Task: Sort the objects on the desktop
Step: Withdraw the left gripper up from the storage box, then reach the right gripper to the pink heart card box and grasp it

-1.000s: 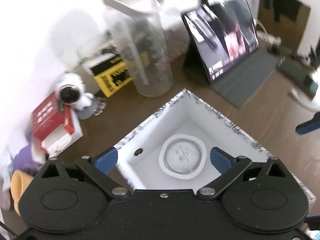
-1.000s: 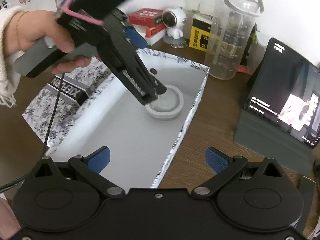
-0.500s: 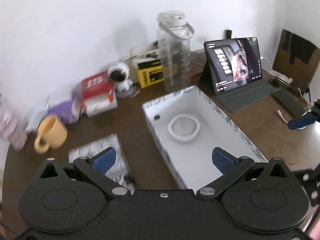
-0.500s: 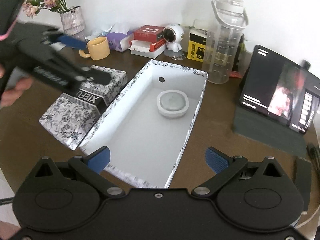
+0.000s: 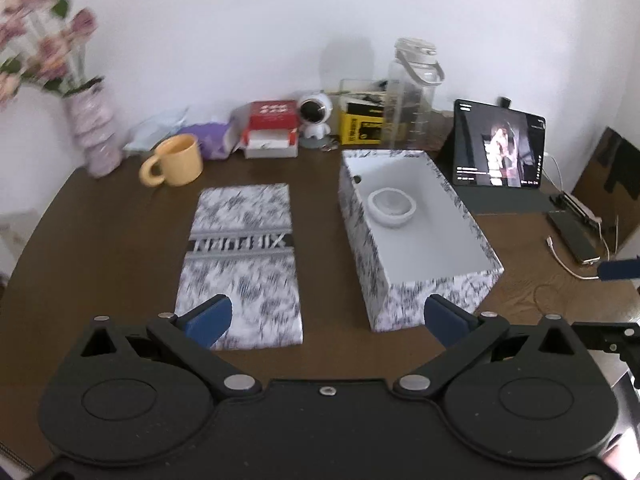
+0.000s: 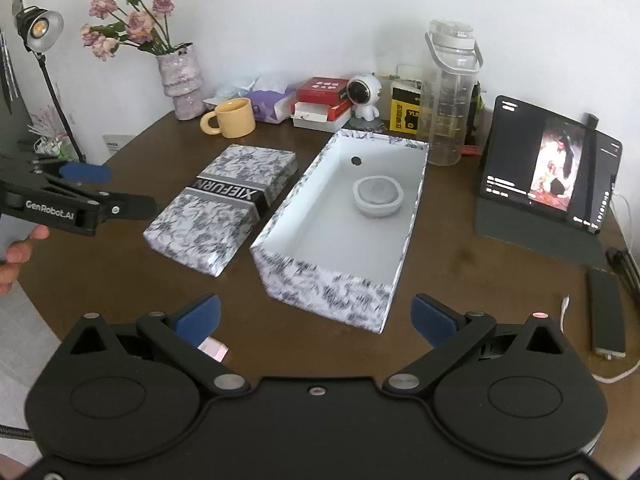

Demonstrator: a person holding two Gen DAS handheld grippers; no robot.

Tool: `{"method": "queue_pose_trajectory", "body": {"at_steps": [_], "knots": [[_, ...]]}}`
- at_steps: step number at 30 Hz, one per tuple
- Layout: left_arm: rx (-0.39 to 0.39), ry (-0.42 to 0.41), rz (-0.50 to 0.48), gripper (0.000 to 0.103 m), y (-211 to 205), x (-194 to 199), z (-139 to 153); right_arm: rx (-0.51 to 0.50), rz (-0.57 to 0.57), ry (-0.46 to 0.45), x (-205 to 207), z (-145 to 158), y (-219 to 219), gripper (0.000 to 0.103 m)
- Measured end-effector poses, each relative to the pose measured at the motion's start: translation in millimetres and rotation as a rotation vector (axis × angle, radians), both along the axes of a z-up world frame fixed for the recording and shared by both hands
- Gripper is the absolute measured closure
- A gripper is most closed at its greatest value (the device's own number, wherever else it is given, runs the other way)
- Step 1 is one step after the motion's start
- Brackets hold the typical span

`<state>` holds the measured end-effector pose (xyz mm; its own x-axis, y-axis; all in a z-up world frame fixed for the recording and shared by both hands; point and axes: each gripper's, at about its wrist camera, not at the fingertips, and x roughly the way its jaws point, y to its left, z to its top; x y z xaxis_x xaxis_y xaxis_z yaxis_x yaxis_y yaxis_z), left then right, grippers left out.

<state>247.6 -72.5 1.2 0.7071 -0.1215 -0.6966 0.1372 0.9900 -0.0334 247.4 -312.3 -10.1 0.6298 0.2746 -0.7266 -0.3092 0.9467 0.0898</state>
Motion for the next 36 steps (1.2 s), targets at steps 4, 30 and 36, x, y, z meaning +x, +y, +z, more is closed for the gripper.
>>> {"method": "queue_pose_trajectory", "body": {"at_steps": [4, 30, 36], "knots": [[-0.024, 0.01, 0.053, 0.0, 12.1, -29.5, -3.8, -0.004, -0.015, -0.016, -30.7, 0.9, 6.9, 0.0], [0.037, 0.137, 0.155, 0.0, 61.5, -109.0, -43.2, -0.126, 0.335, 0.042, -75.6, -42.9, 84.6, 0.0], [0.065, 0.198, 0.121, 0.0, 64.5, -96.7, -56.7, -0.251, 0.577, 0.077, -47.3, -74.7, 129.5, 0.001]]}}
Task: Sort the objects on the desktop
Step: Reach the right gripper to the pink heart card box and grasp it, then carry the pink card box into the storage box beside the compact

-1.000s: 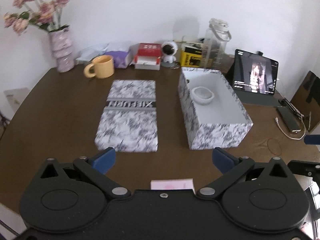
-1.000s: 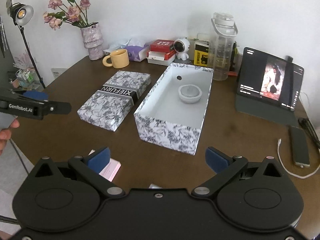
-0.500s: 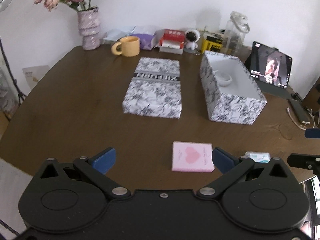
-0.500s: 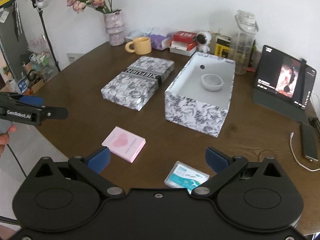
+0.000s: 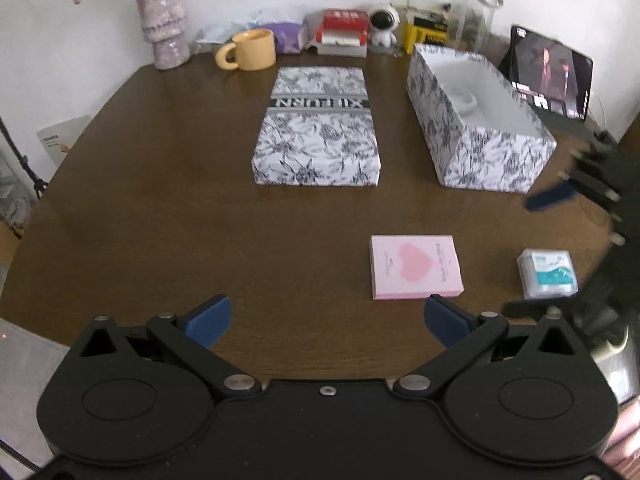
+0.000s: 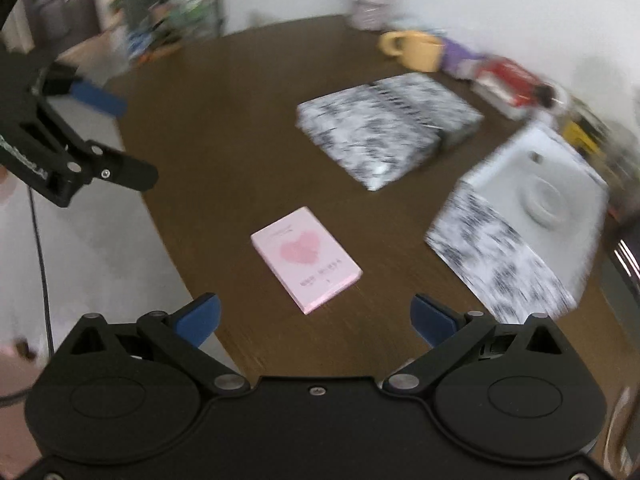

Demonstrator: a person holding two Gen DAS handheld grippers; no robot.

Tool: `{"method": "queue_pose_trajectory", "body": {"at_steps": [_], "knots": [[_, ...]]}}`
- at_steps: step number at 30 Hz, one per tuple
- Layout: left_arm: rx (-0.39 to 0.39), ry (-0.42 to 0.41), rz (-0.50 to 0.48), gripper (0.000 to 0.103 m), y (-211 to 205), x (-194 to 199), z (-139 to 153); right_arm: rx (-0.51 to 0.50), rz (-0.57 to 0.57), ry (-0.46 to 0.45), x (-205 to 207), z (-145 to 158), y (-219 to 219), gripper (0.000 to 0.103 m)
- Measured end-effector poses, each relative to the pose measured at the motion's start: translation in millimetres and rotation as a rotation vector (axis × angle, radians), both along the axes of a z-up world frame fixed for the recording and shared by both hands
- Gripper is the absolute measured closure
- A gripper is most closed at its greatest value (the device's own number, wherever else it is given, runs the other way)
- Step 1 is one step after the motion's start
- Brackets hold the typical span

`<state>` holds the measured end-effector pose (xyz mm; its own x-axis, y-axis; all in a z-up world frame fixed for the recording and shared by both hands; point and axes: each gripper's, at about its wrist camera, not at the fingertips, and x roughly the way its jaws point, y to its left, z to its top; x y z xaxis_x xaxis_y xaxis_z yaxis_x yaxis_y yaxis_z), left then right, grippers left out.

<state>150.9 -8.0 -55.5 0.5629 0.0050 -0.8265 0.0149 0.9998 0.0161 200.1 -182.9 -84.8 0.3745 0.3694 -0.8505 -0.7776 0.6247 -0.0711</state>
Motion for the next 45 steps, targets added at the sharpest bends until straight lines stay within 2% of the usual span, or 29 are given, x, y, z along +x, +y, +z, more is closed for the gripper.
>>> {"method": "queue_pose_trajectory", "body": {"at_steps": [6, 11, 20, 29, 35, 40, 45], "knots": [[0.011, 0.059, -0.016, 0.0, 5.4, 17.7, -16.0, -0.127, 0.203, 0.053, 43.1, -40.0, 39.4, 0.002], [-0.024, 0.112, -0.019, 0.0, 13.7, 33.3, -24.7, -0.205, 0.373, 0.094, 63.4, -71.6, 69.1, 0.004], [-0.014, 0.157, -0.042, 0.0, 22.7, 63.3, -31.5, -0.282, 0.535, 0.186, 72.2, -100.0, 91.4, 0.015], [-0.031, 0.167, -0.07, 0.0, 32.0, 91.9, -31.6, -0.315, 0.601, 0.213, 79.7, -97.4, 92.6, 0.028], [-0.042, 0.163, -0.123, 0.0, 32.5, 110.0, -23.7, -0.356, 0.647, 0.214, 80.7, -93.5, 88.7, 0.031], [-0.059, 0.164, -0.149, 0.0, 33.7, 122.2, -9.8, -0.353, 0.651, 0.214, 79.4, -89.4, 78.8, 0.034], [-0.058, 0.14, -0.203, 0.0, 30.9, 132.5, 20.7, -0.303, 0.598, 0.245, 95.1, -76.6, 69.3, 0.034]]}}
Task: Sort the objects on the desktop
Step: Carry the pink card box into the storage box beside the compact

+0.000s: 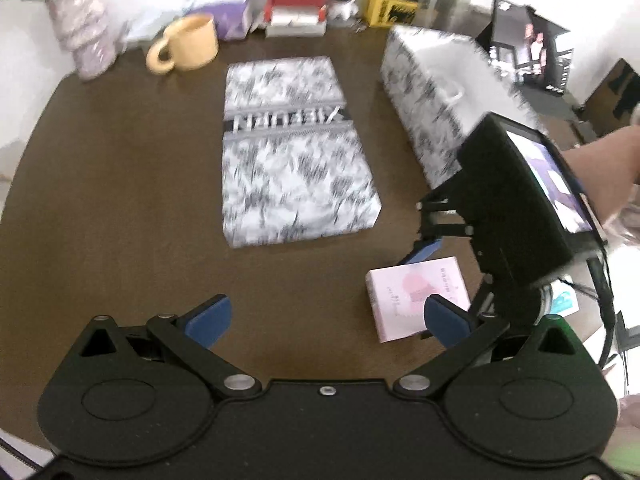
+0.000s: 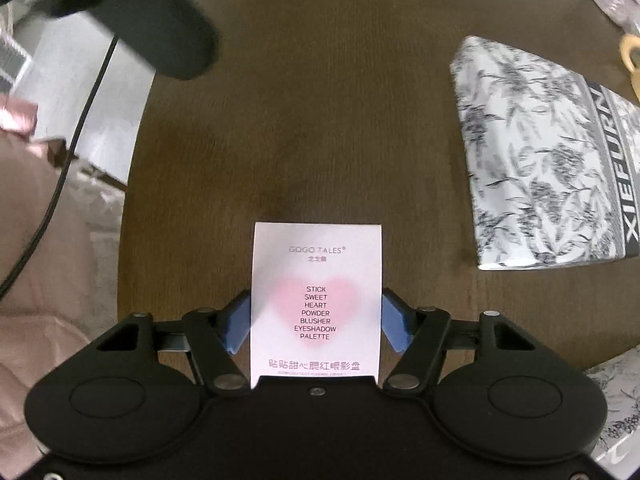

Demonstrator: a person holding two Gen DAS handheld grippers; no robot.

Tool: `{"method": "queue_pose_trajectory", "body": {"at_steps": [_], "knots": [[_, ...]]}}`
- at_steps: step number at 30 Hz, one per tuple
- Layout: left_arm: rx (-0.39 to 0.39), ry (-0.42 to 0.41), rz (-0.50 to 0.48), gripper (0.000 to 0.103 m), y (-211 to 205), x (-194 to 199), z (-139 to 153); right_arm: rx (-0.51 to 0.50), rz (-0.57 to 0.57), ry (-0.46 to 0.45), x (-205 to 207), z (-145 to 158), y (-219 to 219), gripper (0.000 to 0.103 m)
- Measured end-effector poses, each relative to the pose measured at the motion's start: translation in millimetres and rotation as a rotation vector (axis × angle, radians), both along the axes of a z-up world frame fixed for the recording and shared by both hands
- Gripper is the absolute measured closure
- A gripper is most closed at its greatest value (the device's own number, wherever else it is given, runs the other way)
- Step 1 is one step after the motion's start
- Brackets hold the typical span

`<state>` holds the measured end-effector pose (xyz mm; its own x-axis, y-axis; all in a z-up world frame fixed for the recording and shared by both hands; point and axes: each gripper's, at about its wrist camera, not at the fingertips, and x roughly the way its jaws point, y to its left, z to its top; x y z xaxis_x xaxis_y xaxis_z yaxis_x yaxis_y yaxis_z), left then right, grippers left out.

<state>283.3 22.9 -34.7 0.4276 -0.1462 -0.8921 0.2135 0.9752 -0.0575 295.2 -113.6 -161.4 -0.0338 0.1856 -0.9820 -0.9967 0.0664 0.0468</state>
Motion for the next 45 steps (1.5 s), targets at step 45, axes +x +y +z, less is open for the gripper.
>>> {"method": "queue_pose_trajectory", "body": {"at_steps": [45], "knots": [[-0.043, 0.048, -0.154, 0.0, -159.6, 157.5, 13.1, -0.098, -0.018, -0.087, 201.6, -4.3, -131.1, 0.034]]}}
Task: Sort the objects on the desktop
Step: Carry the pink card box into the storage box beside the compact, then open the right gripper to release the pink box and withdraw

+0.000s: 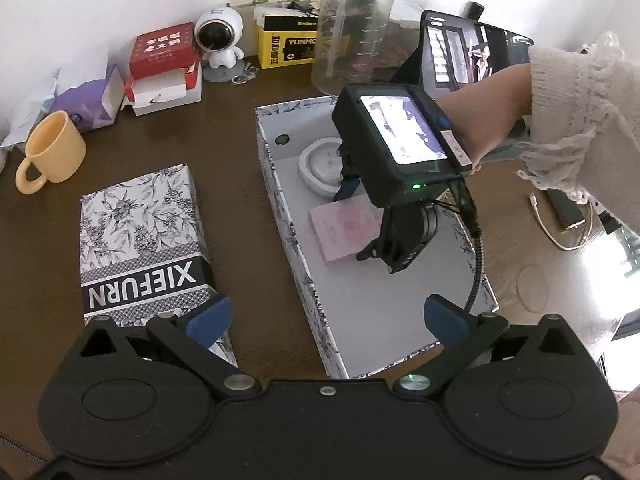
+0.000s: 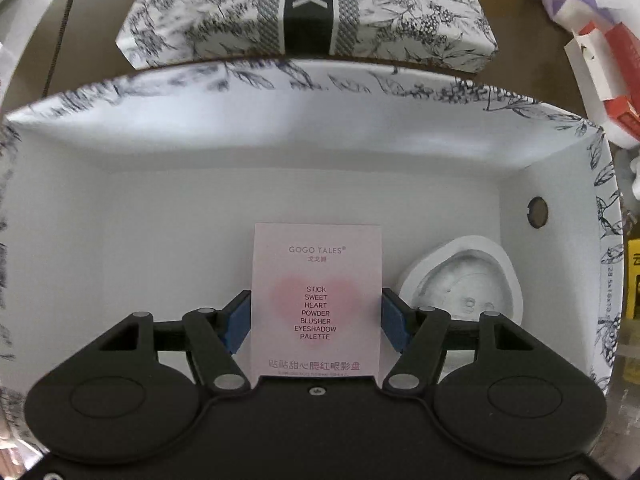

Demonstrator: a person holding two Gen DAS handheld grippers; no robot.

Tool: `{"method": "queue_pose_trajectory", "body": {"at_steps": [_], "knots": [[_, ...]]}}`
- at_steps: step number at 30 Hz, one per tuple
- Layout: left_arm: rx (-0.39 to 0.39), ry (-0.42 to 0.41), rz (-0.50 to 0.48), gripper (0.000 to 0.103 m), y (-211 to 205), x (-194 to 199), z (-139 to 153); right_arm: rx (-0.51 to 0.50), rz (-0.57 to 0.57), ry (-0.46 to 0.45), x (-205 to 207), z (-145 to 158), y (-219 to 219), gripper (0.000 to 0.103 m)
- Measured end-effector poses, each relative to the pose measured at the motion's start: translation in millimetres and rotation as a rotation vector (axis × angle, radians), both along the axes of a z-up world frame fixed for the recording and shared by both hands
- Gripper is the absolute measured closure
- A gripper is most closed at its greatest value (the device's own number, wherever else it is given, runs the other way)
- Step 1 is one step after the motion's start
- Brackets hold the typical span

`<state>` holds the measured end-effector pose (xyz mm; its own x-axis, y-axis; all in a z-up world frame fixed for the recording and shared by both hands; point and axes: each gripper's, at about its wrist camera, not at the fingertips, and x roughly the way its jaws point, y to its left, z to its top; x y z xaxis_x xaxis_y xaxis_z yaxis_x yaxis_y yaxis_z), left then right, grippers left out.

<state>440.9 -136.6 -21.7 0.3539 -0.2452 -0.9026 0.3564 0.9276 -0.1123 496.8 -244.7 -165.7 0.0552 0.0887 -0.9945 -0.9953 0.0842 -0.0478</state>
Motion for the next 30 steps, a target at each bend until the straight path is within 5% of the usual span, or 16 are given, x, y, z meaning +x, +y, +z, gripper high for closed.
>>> {"method": "queue_pose_trajectory", "body": {"at_steps": [14, 23, 30], "knots": [[0.034, 0.038, -0.094, 0.0, -16.2, -10.1, -11.1, 0.003, 0.012, 0.003, -1.4, 1.0, -9.5, 0.034], [0.055, 0.076, -0.072, 0.0, -9.9, -13.7, -19.4, -0.012, 0.003, -0.003, -4.1, 3.5, -13.6, 0.033], [0.054, 0.066, -0.091, 0.0, -5.6, -27.4, -14.3, 0.029, -0.053, -0.002, -8.9, 23.0, -19.0, 0.011]]}}
